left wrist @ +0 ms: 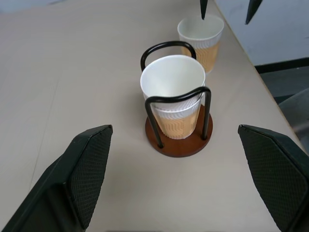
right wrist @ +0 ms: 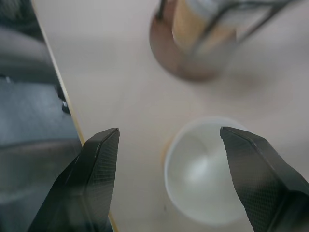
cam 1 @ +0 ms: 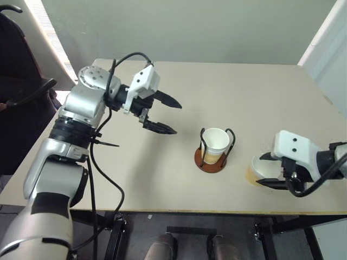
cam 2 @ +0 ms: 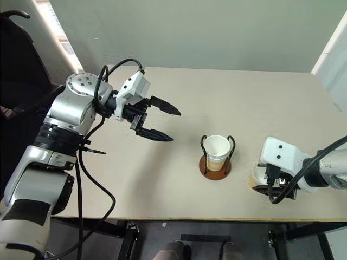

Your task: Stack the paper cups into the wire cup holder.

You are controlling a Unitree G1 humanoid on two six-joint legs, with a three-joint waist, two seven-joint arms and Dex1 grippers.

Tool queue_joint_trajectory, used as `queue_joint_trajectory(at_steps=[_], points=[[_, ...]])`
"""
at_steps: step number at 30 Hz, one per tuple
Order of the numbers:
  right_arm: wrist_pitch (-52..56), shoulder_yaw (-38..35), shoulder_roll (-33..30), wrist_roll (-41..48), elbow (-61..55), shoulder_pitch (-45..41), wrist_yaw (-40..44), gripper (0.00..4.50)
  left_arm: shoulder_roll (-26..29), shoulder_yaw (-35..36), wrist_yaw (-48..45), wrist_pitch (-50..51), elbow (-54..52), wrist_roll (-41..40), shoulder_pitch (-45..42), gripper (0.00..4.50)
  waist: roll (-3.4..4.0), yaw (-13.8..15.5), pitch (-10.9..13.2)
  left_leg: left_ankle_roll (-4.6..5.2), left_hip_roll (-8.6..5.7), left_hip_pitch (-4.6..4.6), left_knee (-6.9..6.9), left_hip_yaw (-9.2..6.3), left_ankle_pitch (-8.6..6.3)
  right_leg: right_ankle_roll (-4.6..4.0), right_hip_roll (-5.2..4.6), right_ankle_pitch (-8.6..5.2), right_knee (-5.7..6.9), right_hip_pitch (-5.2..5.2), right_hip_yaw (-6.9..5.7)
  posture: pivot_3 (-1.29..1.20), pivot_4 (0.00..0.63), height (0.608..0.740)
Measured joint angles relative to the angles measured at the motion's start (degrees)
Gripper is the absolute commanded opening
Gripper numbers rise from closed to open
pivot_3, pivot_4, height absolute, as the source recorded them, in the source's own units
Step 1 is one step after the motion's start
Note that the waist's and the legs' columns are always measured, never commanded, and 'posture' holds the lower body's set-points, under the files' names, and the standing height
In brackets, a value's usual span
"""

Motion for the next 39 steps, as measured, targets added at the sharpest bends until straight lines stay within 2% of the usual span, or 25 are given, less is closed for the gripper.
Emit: queue_joint_trajectory(at_steps=[9, 13, 20, 28, 33, 36, 39], points=[[-4.07, 8.73, 2.2, -6.98, 1.9, -0.98, 0.62, 3.47, 2.32, 0.36, 0.0, -0.94, -3.75, -0.83, 2.35, 4.47, 0.0, -0.25, 0.0, 0.0, 0.02, 0.03, -0.02, 0.01, 0.0, -0.01, 0.02, 0.01, 0.01, -0.01, 0.0, 0.0, 0.15, 0.74], [-4.94, 12.58, 4.06, -9.41, 2.22, -3.76, 1.08, 2.58, 3.68, 0.3, 0.0, -2.17, -4.09, -2.56, 2.67, 4.5, 0.0, -0.24, 0.0, 0.01, 0.02, 0.03, -0.01, 0.0, 0.0, -0.03, 0.01, 0.02, 0.01, 0.01, 0.0, 0.0, 0.15, 0.74], [-5.91, 17.9, 6.63, -13.63, 4.07, -7.26, 2.93, 0.03, 4.7, 0.31, 0.0, -3.22, -4.64, -2.97, 2.93, 4.5, 0.0, -0.28, 0.0, 0.03, 0.03, 0.04, -0.01, -0.01, 0.0, -0.07, 0.01, 0.05, 0.0, 0.02, -0.01, 0.0, 0.15, 0.74], [-9.34, 16.86, 4.51, -14.39, 8.35, -14.94, 10.38, 0.01, 6.75, 0.51, -0.01, -2.69, -4.54, -3.17, 2.88, 4.5, 0.0, -0.4, 0.0, 0.01, 0.02, 0.02, -0.03, 0.0, -0.02, -0.19, 0.01, 0.03, -0.01, -0.01, -0.01, 0.0, 0.15, 0.74], [-14.85, 16.97, 1.99, -17.32, 15.73, -31.54, 18.72, 0.01, 7.47, 0.52, -0.02, -1.89, -4.49, -3.92, 2.11, 4.5, 0.0, -0.59, 0.0, -0.02, 0.04, 0.04, -0.09, -0.08, -0.03, -0.37, 0.03, -0.01, 0.01, -0.06, -0.07, 0.0, 0.15, 0.74], [-16.06, 19.82, 4.98, -19.36, 18.85, -42.67, 23.4, 0.01, 7.5, 0.51, -0.04, -1.53, -4.53, -3.94, 1.88, 4.5, 0.0, -0.82, 0.0, -0.03, 0.07, 0.04, -0.1, -0.12, -0.04, -0.43, 0.05, -0.02, 0.04, -0.11, -0.12, 0.0, 0.15, 0.74], [-16.07, 24.08, 10.76, -21.41, 20.26, -51.53, 26.8, 0.01, 7.35, 0.5, -0.05, -1.25, -4.82, -3.98, 1.59, 4.5, 0.0, -1.27, 0.0, -0.03, 0.09, 0.03, -0.11, -0.11, -0.03, -0.47, 0.07, -0.01, 0.04, -0.16, -0.1, 0.0, 0.15, 0.74]])
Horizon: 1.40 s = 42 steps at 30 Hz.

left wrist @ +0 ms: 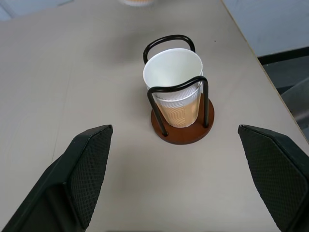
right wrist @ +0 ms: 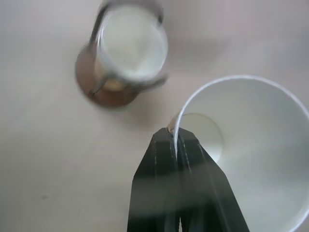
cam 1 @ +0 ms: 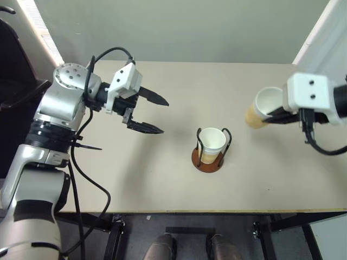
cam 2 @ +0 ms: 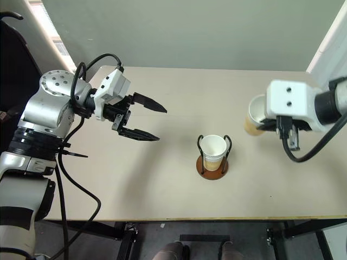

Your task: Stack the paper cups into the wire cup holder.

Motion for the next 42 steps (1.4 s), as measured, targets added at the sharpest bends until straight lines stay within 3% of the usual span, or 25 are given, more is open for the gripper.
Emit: queue_joint_trajectory(at_steps=[5, 15, 29, 39, 42], points=[[-2.0, 6.21, 6.46, -3.9, 1.77, -4.38, 4.06, 0.01, -0.2, -0.03, 0.0, -0.35, -0.38, 0.06, -0.18, 4.5, 0.0, 0.0, 0.0, -0.01, 0.02, -0.05, 0.01, -0.08, 0.01, -0.08, 0.02, -0.04, -0.03, 0.01, -0.08, 0.0, 0.15, 0.74], [-5.42, 9.23, 13.73, -8.82, 5.36, -5.88, 7.33, 0.01, -0.1, -0.17, 0.0, -0.85, -0.48, 0.14, -1.19, 4.5, 0.01, -0.07, 0.01, -0.06, 0.04, -0.07, -0.04, -0.12, 0.03, -0.17, 0.01, -0.1, -0.02, -0.03, -0.09, 0.0, 0.15, 0.74], [-3.65, 9.26, 16.55, -9.14, 2.54, -5.01, 9.13, 0.01, -0.09, -0.19, 0.0, -0.93, -0.47, 0.15, -1.19, 4.5, 0.01, -0.08, 0.01, -0.09, 0.03, -0.07, -0.03, -0.11, 0.03, -0.46, 0.03, -0.26, 0.0, -0.02, -0.1, 0.0, 0.15, 0.74], [-10.63, 13.63, 17.3, -15.66, 4.95, -2.07, 9.62, 0.01, -0.24, -0.25, 0.0, -1.13, -0.46, 0.18, -1.19, 4.5, 0.01, -0.09, 0.01, -0.11, 0.04, -0.05, -0.03, -0.11, 0.05, -0.43, 0.02, -0.21, 0.01, -0.02, -0.09, 0.0, 0.15, 0.74], [-11.61, 14.11, 18.22, -16.91, 6.3, -2.02, 9.98, 0.6, -0.25, -0.29, 0.0, -1.2, -0.47, 0.25, -1.18, 4.5, 0.01, -0.11, 0.01, -0.11, 0.05, -0.05, -0.03, -0.11, 0.05, -0.26, 0.02, -0.1, 0.01, -0.03, -0.1, 0.0, 0.15, 0.74]])
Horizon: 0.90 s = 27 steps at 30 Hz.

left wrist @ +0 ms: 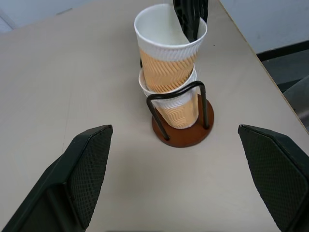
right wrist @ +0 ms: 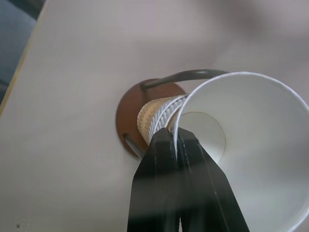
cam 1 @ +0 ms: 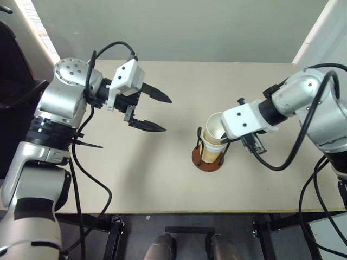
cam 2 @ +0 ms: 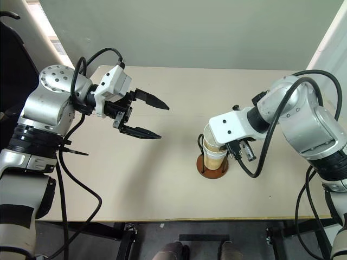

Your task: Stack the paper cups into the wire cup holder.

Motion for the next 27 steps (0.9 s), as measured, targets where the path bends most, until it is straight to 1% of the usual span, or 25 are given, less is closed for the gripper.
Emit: queue_joint_trajectory(at_steps=[3, 4, 6, 8, 10, 14, 16, 18, 20, 21, 22, 27], points=[[0.13, 0.02, 1.2, -0.38, 0.58, -0.33, 0.42, 1.58, -0.03, -0.08, 0.0, -0.02, -0.01, 0.06, 0.0, 4.5, 0.0, -0.01, 0.0, 0.0, 0.0, 0.0, -0.01, 0.0, 0.0, -0.01, 0.0, 0.0, -0.01, -0.01, -0.01, 0.0, 0.15, 0.74], [0.86, 0.01, 1.67, -0.32, 0.93, -0.79, 0.58, 1.99, 0.0, -0.09, 0.0, -0.02, -0.02, 0.06, 0.01, 4.5, 0.0, -0.02, 0.0, 0.0, 0.0, 0.0, -0.01, 0.0, 0.0, -0.01, 0.0, -0.01, -0.01, -0.01, 0.0, 0.0, 0.15, 0.74], [4.41, -0.16, 3.64, 1.13, 1.6, -3.09, 0.85, 2.65, -0.07, -0.16, 0.0, -0.04, -0.14, 0.07, 0.0, 4.5, 0.0, -0.14, 0.0, -0.01, 0.0, -0.01, -0.03, 0.03, 0.0, -0.05, 0.0, -0.02, 0.0, -0.05, 0.01, 0.0, 0.15, 0.74], [8.15, -1.33, 4.94, 3.38, 1.56, -5.42, 1.04, 3.41, -0.07, -0.52, 0.0, -0.04, -0.52, 0.07, 0.0, 4.5, 0.0, -0.13, 0.0, -0.02, 0.01, -0.02, -0.05, 0.01, 0.01, -0.4, 0.01, -0.23, 0.0, -0.05, -0.01, 0.0, 0.15, 0.74], [11.26, -3.07, 5.19, 5.17, 1.76, -6.81, 0.92, 3.41, -0.02, -0.55, 0.0, -0.04, -0.65, 0.07, 0.0, 4.5, 0.0, -0.06, 0.0, -0.03, 0.0, -0.03, -0.05, -0.02, 0.0, -0.61, 0.02, -0.35, -0.02, -0.03, -0.02, 0.0, 0.15, 0.74], [18.81, -8.33, 5.31, 8.7, 3.86, -8.86, -1.86, 3.41, 0.17, -0.55, 0.0, 0.14, -1.13, 0.06, 0.07, 4.5, 0.0, -0.05, 0.0, -0.04, -0.03, -0.06, -0.05, -0.01, -0.01, -0.62, 0.01, -0.36, -0.05, -0.04, -0.01, 0.0, 0.15, 0.74], [21.62, -11.47, 3.65, 9.88, 4.07, -8.38, -3.66, 3.41, 0.34, -0.54, 0.0, 0.35, -1.27, 0.06, 0.3, 4.5, 0.0, 0.08, 0.0, -0.06, -0.03, -0.06, -0.08, -0.04, -0.01, -0.62, 0.01, -0.37, -0.04, -0.03, -0.02, 0.0, 0.15, 0.74], [22.77, -15.72, -1.12, 10.13, 3.8, -3.64, -6.17, 3.41, 1.09, -0.03, -0.01, 1.38, -1.44, 0.0, 1.01, 4.5, -0.05, 0.44, 0.0, -0.13, -0.02, -0.02, -0.06, -0.18, -0.06, -0.6, 0.02, -0.37, -0.05, 0.09, -0.06, 0.0, 0.15, 0.74], [24.78, -19.63, -3.39, 10.29, 5.51, 1.21, -9.63, 3.41, 2.51, 1.35, -0.02, 2.68, -1.14, -0.03, 1.86, 4.5, -0.03, 0.45, 0.01, -0.16, -0.07, -0.02, -0.05, -0.1, -0.07, -0.41, 0.01, -0.25, -0.03, 0.02, 0.01, 0.0, 0.15, 0.74], [26.07, -22.04, -3.39, 10.89, 5.44, 3.68, -11.53, 3.41, 2.77, 2.4, -0.01, 3.3, -1.05, -0.01, 2.04, 4.5, -0.03, 0.38, 0.01, -0.17, -0.05, -0.01, -0.08, -0.05, -0.06, -0.14, 0.01, -0.1, -0.02, 0.0, 0.02, 0.0, 0.15, 0.74], [27.19, -23.66, -3.31, 11.83, 5.13, 5.55, -12.97, 3.41, 2.91, 3.29, 0.0, 3.91, -1.14, -0.02, 2.38, 4.5, -0.03, 0.35, 0.01, -0.21, -0.03, 0.02, -0.09, -0.04, -0.04, -0.1, 0.02, -0.08, 0.01, -0.01, 0.01, 0.0, 0.15, 0.74], [30.43, -31.28, -3.32, 15.6, 1.95, 13.97, -19.05, 3.41, 5.54, 7.57, 0.53, 7.73, -3.44, -0.05, 8.63, 4.5, -0.03, -0.03, 0.01, -0.32, 0.12, 0.26, -0.34, 0.03, 0.03, -0.11, 0.1, -0.08, 0.05, 0.05, 0.04, 0.0, 0.15, 0.74]])
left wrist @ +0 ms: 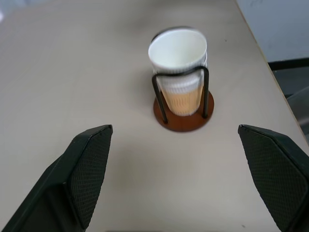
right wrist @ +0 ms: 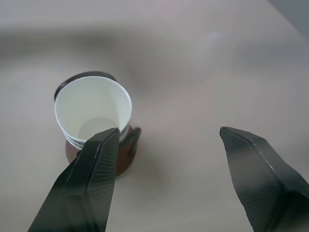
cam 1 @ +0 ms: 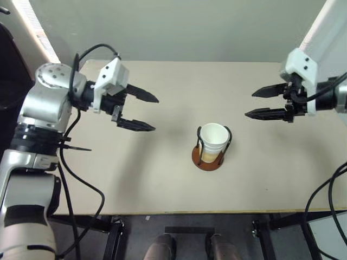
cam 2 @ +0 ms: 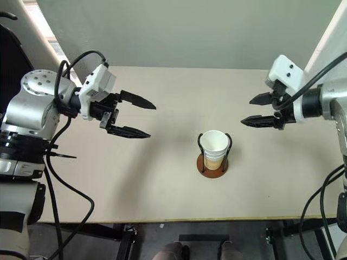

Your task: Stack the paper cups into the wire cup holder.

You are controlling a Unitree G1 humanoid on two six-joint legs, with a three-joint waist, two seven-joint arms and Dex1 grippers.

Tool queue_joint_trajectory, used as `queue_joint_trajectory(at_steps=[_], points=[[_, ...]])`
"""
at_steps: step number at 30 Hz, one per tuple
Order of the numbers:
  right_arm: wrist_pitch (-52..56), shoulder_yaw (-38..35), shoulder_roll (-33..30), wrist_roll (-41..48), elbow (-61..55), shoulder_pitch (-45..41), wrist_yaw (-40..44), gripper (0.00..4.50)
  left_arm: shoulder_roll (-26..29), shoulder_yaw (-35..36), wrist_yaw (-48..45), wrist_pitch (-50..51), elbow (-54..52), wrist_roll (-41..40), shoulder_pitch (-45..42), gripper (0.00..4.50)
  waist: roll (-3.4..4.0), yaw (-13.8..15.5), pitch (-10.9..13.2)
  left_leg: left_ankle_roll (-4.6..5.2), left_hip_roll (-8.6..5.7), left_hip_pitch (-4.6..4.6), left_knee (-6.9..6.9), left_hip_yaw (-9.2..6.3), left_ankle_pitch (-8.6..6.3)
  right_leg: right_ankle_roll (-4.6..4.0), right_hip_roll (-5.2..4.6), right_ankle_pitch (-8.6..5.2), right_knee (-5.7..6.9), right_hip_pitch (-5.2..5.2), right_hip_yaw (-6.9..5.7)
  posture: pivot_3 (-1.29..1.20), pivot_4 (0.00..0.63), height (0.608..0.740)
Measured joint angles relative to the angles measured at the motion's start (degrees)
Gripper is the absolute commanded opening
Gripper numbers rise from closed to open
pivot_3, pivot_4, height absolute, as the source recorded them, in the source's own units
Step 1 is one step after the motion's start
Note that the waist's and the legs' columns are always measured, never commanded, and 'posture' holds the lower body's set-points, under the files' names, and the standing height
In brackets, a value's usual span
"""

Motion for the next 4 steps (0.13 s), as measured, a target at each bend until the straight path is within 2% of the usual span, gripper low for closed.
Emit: queue_joint_trajectory(at_steps=[4], points=[[1.23, -1.1, 0.0, 2.09, -1.17, 4.6, -3.03, 3.41, 1.63, 2.96, 0.97, 2.88, -1.55, -0.01, 3.89, 4.5, 0.0, -0.02, 0.0, -0.03, 0.01, 0.05, -0.01, 0.0, 0.02, -0.03, 0.01, 0.0, 0.04, 0.03, 0.0, 0.0, 0.15, 0.74]])
